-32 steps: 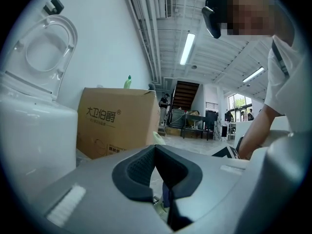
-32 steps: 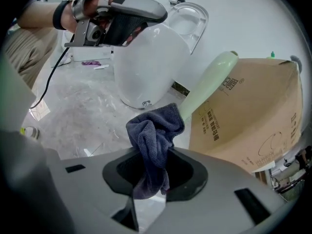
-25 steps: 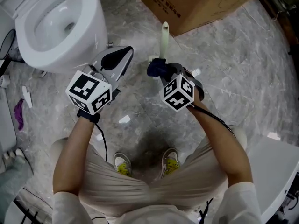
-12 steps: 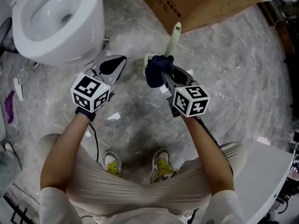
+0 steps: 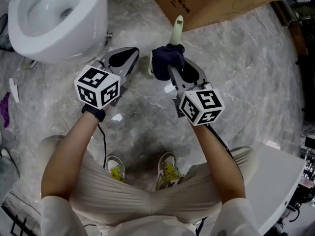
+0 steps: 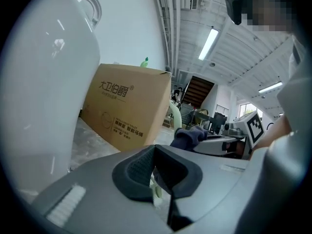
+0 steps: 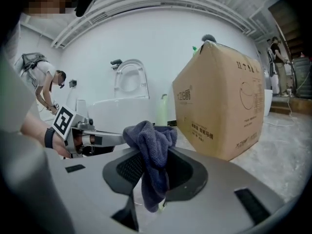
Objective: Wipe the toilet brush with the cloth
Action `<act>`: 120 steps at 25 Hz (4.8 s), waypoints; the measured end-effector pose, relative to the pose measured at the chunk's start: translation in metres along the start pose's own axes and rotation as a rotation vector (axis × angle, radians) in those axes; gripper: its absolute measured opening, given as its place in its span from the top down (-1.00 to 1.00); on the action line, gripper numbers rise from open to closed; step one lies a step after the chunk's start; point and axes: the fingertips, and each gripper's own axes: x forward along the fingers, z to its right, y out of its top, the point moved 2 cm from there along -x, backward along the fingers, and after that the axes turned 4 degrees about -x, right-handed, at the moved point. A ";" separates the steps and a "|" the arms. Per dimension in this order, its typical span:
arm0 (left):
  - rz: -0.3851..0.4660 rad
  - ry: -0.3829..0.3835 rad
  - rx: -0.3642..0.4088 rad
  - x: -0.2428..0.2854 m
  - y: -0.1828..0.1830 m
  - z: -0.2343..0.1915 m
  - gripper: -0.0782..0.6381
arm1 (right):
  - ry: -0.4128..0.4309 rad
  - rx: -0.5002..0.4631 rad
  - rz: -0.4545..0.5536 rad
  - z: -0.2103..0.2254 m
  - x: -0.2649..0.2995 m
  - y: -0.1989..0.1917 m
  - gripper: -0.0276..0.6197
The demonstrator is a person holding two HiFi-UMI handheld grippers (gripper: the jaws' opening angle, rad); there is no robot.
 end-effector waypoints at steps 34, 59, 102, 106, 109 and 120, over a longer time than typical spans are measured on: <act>0.045 -0.068 -0.011 0.002 0.020 -0.005 0.79 | -0.166 0.117 -0.271 0.007 0.071 -0.145 0.56; 0.019 -0.048 -0.010 -0.016 0.013 -0.007 0.79 | -0.367 0.069 -0.309 0.027 0.067 -0.175 0.56; 0.003 -0.085 -0.029 -0.013 0.008 0.014 0.79 | -0.303 0.091 -0.473 0.062 0.099 -0.199 0.57; 0.000 -0.095 -0.005 -0.014 0.009 0.021 0.79 | -0.310 0.105 -0.453 0.067 0.101 -0.200 0.57; 0.001 -0.094 -0.002 -0.013 0.010 0.021 0.79 | -0.275 0.135 -0.480 0.065 0.103 -0.209 0.57; 0.029 -0.033 -0.045 -0.001 0.018 0.005 0.79 | -0.170 0.205 -0.585 0.066 0.078 -0.196 0.57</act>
